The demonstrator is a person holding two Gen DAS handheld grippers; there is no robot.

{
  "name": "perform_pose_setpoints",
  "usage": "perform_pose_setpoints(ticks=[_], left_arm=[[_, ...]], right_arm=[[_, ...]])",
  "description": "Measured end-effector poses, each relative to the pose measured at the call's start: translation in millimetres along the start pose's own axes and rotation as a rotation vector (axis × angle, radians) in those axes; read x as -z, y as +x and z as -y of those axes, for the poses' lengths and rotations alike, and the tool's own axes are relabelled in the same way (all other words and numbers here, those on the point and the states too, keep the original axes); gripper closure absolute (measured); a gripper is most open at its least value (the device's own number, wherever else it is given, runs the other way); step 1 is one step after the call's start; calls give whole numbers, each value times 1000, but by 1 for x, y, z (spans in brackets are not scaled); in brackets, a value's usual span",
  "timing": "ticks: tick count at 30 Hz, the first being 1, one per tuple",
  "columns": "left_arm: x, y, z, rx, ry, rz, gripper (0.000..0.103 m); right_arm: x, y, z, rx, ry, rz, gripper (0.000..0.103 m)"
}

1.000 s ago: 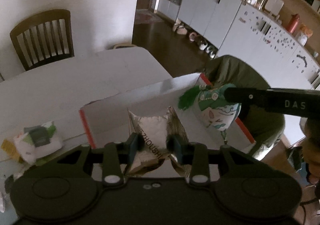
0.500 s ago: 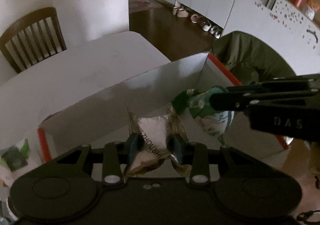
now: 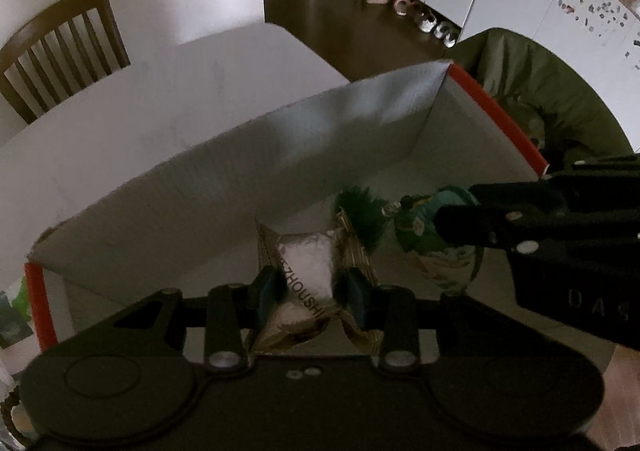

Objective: Organize objects
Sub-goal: 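Carry the packet and green plush into the cardboard box with both tools, then open both tools to release the items in the box and withdraw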

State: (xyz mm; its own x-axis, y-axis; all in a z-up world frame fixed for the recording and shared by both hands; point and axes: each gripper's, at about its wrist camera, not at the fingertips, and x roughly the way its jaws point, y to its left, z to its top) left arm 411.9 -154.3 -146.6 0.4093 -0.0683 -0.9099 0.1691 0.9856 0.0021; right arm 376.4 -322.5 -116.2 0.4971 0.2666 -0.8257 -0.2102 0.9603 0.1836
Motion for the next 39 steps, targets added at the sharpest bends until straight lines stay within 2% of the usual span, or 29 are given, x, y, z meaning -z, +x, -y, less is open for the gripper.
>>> perform_pose_setpoints(ticks=[14,18,21,29,39], left_arm=[[-4,5,-1,-14,-11,-29,63],[-11,9,5,-21,-18,-18,52],[-9,1,2,-14,-28,5,47],[-3,-25,-2,-5,-54,54,46],[16,-80,-12,9,-96,146,45]], right_arm=[[2,14,1,10,-2,-40,81],[3,12,1,2,0,-33,81],[3,8,4,-4,15,-26,80],[0,-17,4,-34,14,17,80],[12,-59,-7,-78,-33,87,80]])
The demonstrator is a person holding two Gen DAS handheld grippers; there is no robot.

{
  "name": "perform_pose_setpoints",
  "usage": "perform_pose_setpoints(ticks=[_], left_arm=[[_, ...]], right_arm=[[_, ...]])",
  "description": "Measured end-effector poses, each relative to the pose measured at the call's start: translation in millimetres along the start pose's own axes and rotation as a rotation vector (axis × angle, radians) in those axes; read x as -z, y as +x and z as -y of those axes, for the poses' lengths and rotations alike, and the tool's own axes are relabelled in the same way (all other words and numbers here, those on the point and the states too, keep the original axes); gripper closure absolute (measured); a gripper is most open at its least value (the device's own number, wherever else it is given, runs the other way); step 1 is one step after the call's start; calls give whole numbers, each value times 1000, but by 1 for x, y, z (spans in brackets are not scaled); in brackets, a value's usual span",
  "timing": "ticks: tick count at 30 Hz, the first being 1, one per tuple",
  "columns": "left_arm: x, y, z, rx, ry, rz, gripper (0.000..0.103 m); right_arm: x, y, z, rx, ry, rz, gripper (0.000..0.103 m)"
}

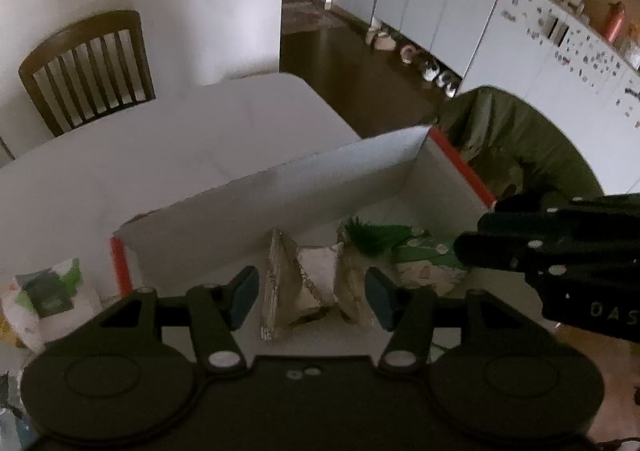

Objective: Organize objects
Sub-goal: 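Open both tools to release the items in the box and withdraw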

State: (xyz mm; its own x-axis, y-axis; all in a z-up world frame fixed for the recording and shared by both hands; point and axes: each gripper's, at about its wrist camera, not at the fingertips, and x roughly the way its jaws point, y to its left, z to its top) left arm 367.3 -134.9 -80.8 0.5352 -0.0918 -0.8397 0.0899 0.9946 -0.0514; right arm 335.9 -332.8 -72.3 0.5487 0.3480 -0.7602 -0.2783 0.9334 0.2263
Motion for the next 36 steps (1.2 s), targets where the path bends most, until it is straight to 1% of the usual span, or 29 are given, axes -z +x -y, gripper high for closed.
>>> perform_pose_setpoints(ticks=[3,8,13,15,20,22,23,24,26,28,32,36], left_arm=[[4,-18,-1,8,-9,30,44],[14,-42,0,-2,-23,71,44],[30,-68,-6,-13,-54,106,42],[36,-77,-8,-11,-54,122,41],[53,-100,-20,-18,-64,158,38],[59,-108,-27,-23,-70,172,36],[63,-113,-31,-30,-74,180,33],[66,-117,-36,-37,-79,187,31],[74,-127,-47,-37,-89,199,31],[80,-134,-57,-49,-100,206,30],[92,-150,-75,-81,-100,237,25],[106,-166,-93,-97,-85,264,16]], right_arm=[[2,-13,-5,-12,-13,20,80],[6,-34,-17,-35,-37,58,80],[14,-51,-30,-56,-53,91,79],[18,-56,-37,-53,-70,107,79],[25,-71,-53,-76,-84,133,79],[27,-75,-61,-91,-82,147,72],[28,-77,-65,-94,-79,155,67],[30,-80,-69,-94,-81,165,58],[32,-83,-81,-93,-91,187,51],[33,-85,-91,-92,-98,194,51],[38,-85,-115,-93,-102,197,49],[43,-83,-136,-102,-85,193,46]])
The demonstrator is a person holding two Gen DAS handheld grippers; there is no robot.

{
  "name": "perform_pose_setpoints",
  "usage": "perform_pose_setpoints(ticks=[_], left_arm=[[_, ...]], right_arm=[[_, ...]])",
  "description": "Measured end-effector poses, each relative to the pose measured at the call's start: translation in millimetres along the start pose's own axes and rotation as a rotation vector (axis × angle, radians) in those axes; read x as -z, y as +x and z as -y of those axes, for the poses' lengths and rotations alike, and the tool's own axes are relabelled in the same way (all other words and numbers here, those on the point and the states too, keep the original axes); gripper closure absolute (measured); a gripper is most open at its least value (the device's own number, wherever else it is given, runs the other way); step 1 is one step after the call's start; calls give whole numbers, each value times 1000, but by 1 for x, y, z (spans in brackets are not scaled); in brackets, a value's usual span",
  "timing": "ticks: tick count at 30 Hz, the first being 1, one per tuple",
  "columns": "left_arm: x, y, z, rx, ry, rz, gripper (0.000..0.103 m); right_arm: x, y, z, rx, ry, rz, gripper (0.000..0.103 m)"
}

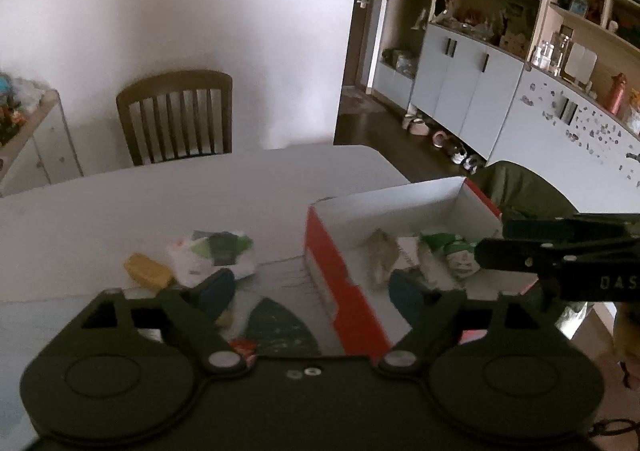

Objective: Organize objects
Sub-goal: 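Open both tools to release the items in the box and withdraw, then grasp the white tooth plush with the left tool while the right tool grasps the red-orange toy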

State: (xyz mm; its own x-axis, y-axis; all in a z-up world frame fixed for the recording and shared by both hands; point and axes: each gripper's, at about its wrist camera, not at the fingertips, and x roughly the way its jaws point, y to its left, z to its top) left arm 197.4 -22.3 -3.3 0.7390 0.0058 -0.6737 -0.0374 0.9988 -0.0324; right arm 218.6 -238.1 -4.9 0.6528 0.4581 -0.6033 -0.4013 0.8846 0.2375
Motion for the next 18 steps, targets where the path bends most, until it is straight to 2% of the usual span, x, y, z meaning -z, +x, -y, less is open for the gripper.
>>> perform_pose_setpoints(ticks=[8,15,18], left_arm=[[16,-23,-38,-13,-35,22,1],[31,-30,-79,-19,-84,20,1],[40,-30,-96,2,-97,17,1]], right_arm=[[7,7,-48,11,-22,13,30],[12,18,-82,14,-29,10,21],[15,24,-92,19,-24,-1,21]])
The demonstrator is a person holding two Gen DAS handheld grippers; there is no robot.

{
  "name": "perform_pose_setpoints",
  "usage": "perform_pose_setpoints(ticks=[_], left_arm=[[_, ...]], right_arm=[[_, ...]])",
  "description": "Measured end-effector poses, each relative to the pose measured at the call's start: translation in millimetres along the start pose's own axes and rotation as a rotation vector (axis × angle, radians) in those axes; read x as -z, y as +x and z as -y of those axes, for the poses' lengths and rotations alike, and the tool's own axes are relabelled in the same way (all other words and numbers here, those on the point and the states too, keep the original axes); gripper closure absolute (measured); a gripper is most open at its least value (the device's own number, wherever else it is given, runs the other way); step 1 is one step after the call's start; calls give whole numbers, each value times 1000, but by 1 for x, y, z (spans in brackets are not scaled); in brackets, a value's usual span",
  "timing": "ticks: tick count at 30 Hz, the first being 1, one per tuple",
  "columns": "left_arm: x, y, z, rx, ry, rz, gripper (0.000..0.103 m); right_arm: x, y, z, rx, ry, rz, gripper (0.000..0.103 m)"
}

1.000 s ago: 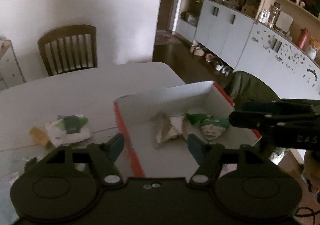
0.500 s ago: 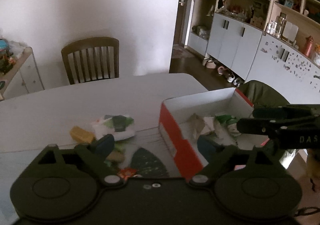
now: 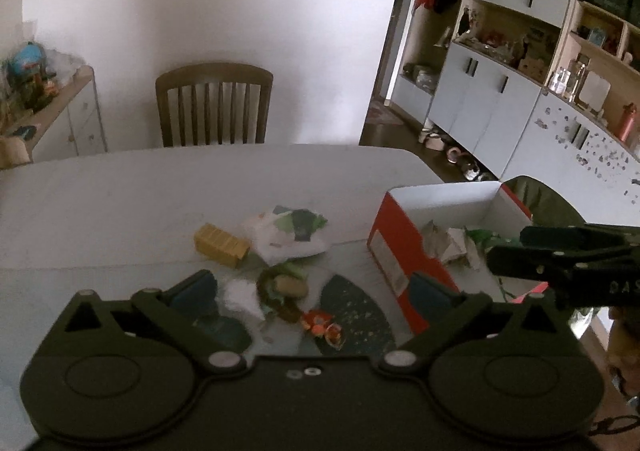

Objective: Organize objects
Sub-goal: 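Grasp the white tooth plush with the left tool while the right tool grasps the red-orange toy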

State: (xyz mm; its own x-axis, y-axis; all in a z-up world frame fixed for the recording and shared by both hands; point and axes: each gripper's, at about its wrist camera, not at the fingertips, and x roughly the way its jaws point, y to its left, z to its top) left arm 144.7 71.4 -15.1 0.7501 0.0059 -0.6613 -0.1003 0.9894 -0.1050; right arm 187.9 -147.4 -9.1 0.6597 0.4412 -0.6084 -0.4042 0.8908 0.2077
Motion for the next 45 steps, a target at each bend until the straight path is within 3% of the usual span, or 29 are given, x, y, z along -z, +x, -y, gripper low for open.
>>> perform_pose_setpoints(ticks=[13,27,38,45], left_arm=[[36,29,-86,-50,-96,-111,0],[59,86,-145,-161,-97,-150,1],[65,116,-158,-156,-66,-170,2],[65,126,-161,-135,-62,-186,9]], right_arm=[[19,54,-37,30,12,-98,21],[42,132,-61,56,-73,-228,21],[55,178,-52,70,-82,-320,21],[57,201,-51,78,-88,-354,21]])
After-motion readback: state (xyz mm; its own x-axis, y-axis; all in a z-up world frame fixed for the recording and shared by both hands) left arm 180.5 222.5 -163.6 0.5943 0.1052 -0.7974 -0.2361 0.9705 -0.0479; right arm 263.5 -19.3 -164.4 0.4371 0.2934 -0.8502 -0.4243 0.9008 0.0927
